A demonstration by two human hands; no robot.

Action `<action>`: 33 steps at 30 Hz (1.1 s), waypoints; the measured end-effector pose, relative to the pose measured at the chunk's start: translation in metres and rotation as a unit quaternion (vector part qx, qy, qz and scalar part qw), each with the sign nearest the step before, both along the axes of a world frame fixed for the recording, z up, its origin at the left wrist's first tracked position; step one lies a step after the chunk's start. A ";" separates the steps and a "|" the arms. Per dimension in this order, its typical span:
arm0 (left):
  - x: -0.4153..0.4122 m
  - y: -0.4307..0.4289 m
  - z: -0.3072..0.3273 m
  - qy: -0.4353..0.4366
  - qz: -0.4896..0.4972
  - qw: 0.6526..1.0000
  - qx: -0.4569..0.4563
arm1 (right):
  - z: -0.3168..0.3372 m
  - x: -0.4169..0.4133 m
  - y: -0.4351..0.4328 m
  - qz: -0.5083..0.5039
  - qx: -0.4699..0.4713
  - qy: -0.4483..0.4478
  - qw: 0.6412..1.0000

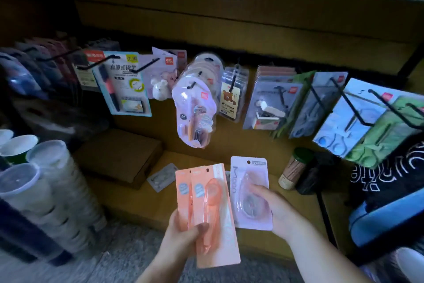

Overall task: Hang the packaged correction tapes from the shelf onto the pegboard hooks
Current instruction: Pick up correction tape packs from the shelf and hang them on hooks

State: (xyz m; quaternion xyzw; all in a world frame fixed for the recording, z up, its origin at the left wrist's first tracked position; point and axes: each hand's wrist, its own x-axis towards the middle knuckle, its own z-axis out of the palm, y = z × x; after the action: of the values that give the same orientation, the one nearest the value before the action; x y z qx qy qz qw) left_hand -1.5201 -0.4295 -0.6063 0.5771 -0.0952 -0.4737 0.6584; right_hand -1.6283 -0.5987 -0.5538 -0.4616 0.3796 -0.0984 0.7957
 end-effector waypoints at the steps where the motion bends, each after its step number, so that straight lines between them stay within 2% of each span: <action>1: -0.006 0.006 0.006 -0.005 -0.004 1.000 -0.010 | 0.007 -0.005 0.006 0.005 -0.010 -0.002 1.000; 8: -0.025 0.034 0.066 -0.082 -0.016 0.994 -0.071 | 0.062 -0.016 0.044 -0.002 -0.086 -0.048 0.995; 15: -0.019 0.034 0.136 -0.162 0.040 0.976 -0.139 | 0.144 0.000 0.060 -0.011 -0.133 -0.128 0.983; 23: 0.003 0.028 0.208 -0.201 0.067 0.960 -0.184 | 0.224 0.014 0.057 -0.034 -0.199 -0.161 0.966; 33: 0.026 0.021 0.251 -0.197 0.089 0.948 -0.233 | 0.277 0.021 0.045 -0.066 -0.281 -0.188 0.939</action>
State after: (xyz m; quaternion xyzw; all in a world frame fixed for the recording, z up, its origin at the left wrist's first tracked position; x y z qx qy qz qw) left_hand -1.4938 -0.4085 -0.3549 0.4953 -0.2792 -0.2547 0.7822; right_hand -1.6078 -0.5540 -0.2769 -0.6136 0.2091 -0.3382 0.6822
